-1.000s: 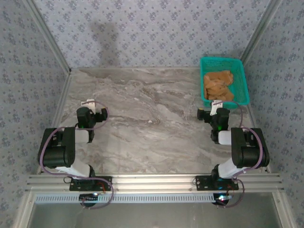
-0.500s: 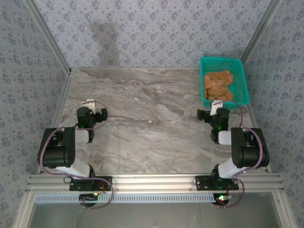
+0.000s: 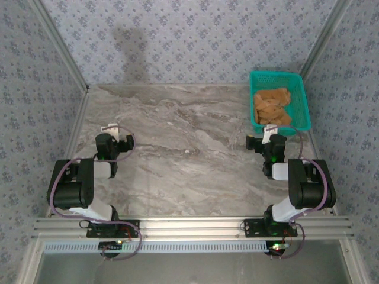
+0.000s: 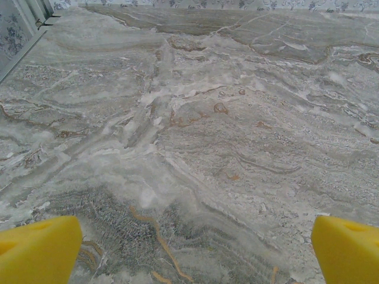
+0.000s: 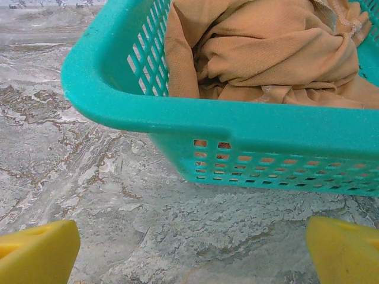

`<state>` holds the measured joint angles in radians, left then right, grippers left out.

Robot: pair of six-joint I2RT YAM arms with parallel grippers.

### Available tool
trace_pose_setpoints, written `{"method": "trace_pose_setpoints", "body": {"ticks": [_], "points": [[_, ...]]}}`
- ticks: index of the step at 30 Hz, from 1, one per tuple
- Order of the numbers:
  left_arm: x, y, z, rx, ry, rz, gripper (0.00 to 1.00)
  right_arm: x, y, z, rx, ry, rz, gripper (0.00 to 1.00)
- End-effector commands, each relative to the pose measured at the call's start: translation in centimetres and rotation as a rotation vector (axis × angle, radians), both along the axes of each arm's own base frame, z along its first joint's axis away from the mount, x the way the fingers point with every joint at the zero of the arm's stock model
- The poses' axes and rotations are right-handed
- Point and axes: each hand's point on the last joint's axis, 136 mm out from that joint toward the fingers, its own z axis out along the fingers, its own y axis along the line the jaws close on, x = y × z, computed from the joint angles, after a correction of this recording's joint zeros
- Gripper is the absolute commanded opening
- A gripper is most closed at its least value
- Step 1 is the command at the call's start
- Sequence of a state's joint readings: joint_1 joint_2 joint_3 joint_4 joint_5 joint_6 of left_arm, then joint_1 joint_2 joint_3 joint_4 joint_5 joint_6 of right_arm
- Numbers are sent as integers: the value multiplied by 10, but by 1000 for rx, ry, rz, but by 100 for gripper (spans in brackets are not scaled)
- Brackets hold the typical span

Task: Fold the inside-out t-shirt

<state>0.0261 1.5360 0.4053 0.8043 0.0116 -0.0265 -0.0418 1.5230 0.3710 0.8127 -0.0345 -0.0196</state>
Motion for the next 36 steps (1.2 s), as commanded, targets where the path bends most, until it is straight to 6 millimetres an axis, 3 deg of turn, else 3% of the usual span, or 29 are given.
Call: {"method": "trace_pose_setpoints", "body": {"ticks": [1,6,11,13,15,18,21,25,31,36], "points": [[4,-1,6,2,-15,-17,100,6,-2,8,-9,-27,4,100],[3,-8,11,19,-23,-50,100,4,0,11,-35,-47,-5,100],[-23,-27,55,3,114,-102,100,-18,6,58,-166,-78,-102,100],[-35,-29,72,-69,70,-66,100,-27,1,84,-105,1,-196,100],[-44,-24,82,-185,30,14,100,-38,-17,101,11,84,-375,100],[-53,-15,78,-282,36,115,100,-57,-39,99,240,212,-628,100],[-61,3,63,-317,58,256,100,-20,-24,111,437,241,-489,100],[-70,28,49,-326,84,410,100,11,-31,111,514,274,-590,99],[-61,15,45,-374,111,333,100,59,-37,92,576,377,-726,92],[-57,14,39,-384,143,337,100,95,-23,65,701,462,-746,89]]}}
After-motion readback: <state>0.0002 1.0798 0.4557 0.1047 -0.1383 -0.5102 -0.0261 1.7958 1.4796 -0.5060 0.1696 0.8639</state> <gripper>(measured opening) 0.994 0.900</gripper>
